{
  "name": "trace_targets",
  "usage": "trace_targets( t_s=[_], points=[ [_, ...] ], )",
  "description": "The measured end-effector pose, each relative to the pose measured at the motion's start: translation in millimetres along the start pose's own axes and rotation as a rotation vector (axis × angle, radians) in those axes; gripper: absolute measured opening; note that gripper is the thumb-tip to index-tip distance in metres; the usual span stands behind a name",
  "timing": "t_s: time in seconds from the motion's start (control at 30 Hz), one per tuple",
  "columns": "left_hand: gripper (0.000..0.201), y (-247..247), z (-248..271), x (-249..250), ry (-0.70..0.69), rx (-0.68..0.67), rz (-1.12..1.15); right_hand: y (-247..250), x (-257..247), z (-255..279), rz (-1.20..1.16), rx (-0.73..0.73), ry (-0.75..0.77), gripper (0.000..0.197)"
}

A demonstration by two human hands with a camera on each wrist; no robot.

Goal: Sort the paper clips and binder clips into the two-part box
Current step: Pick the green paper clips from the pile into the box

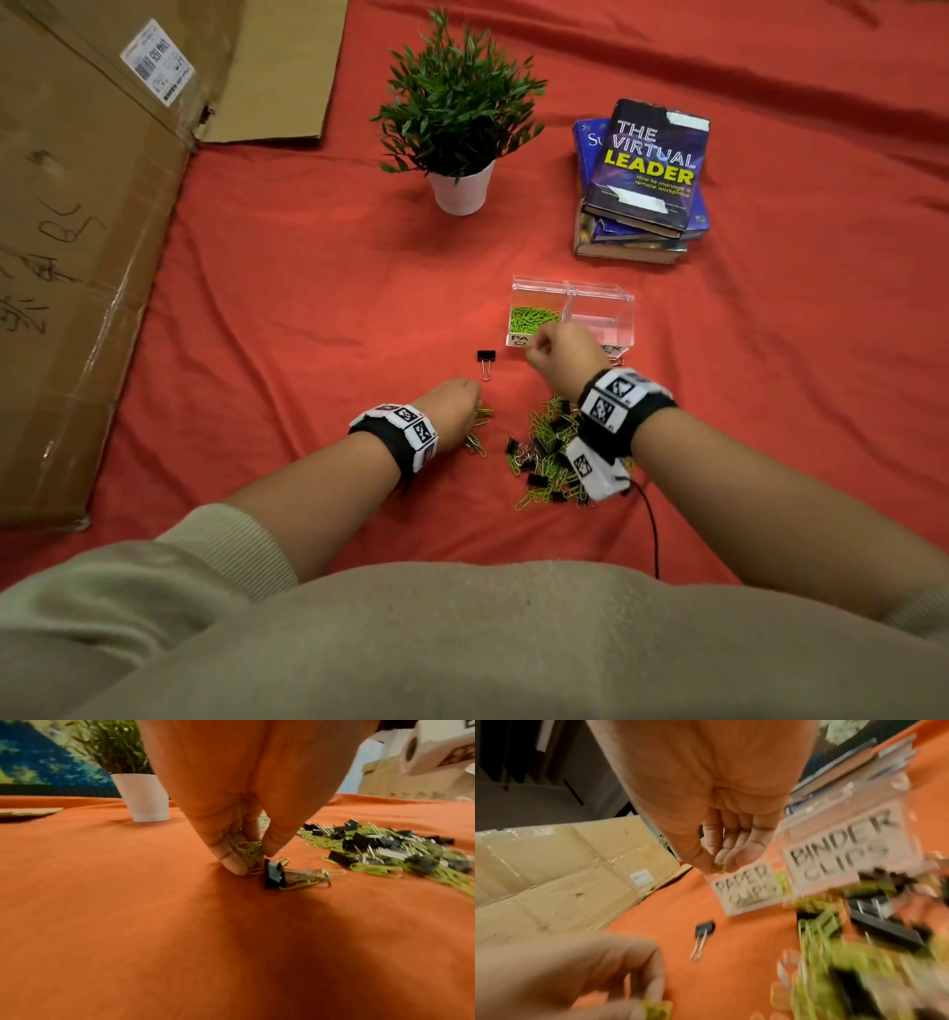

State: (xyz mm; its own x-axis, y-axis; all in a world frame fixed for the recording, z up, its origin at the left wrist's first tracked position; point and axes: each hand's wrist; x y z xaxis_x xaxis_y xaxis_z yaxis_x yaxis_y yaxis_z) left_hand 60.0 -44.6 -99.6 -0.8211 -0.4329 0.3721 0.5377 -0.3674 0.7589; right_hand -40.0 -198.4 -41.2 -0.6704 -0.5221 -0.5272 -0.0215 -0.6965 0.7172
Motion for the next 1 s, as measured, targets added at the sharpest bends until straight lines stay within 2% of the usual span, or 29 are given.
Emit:
trace_targets(
  t_s=[0.1,0.2,0.27,0.4,0.5,0.63,0.7,0.83,0.9,1.0],
  points=[
    [0.017,9,-3,4,0.025,0.02,0.119,28,-4,-22,0.07,0.109,0.004,0.016],
    [0.018,27,-11,13,0.012,0.08,0.187,34,-4,-33,0.125,0.077,0.018,0.019],
    [0.018,43,-18,20,-0.009,0.14,0.195,33,0,-34,0.119,0.079,0.037,0.021],
    [0.021,76,-38,34,-0.038,0.28,0.241,26,12,-18,0.052,0.182,0.092,0.018],
    [0.021,92,-53,42,-0.047,0.343,0.23,9,23,6,0.061,0.068,0.121,0.015],
    [0.026,93,-67,50,-0.037,0.295,0.118,-22,40,32,0.249,-0.181,0.17,0.021],
    [0.027,87,-65,49,-0.057,0.288,0.087,-37,44,38,0.289,-0.224,0.179,0.026],
    [0.022,70,-42,38,-0.084,0.385,0.142,-56,33,41,0.312,-0.229,0.223,0.029],
    [0.018,60,-26,24,-0.063,0.332,0.181,-61,23,39,0.315,-0.219,0.272,0.028],
    [0.017,43,1,4,-0.022,0.093,0.132,-66,9,32,0.311,-0.209,0.316,0.03]
  ],
)
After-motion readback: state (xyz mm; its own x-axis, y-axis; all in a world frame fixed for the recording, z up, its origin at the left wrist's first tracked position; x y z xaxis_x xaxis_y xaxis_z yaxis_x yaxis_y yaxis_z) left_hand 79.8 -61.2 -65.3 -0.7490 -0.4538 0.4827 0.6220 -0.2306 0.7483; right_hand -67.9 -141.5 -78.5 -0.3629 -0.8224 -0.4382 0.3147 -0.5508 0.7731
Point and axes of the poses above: each hand's wrist, its own z-axis away from the middle knuckle, its own y-axis out of the back of the hand, x = y × z, and after that the axes turned 6 degrees about -x, right-handed
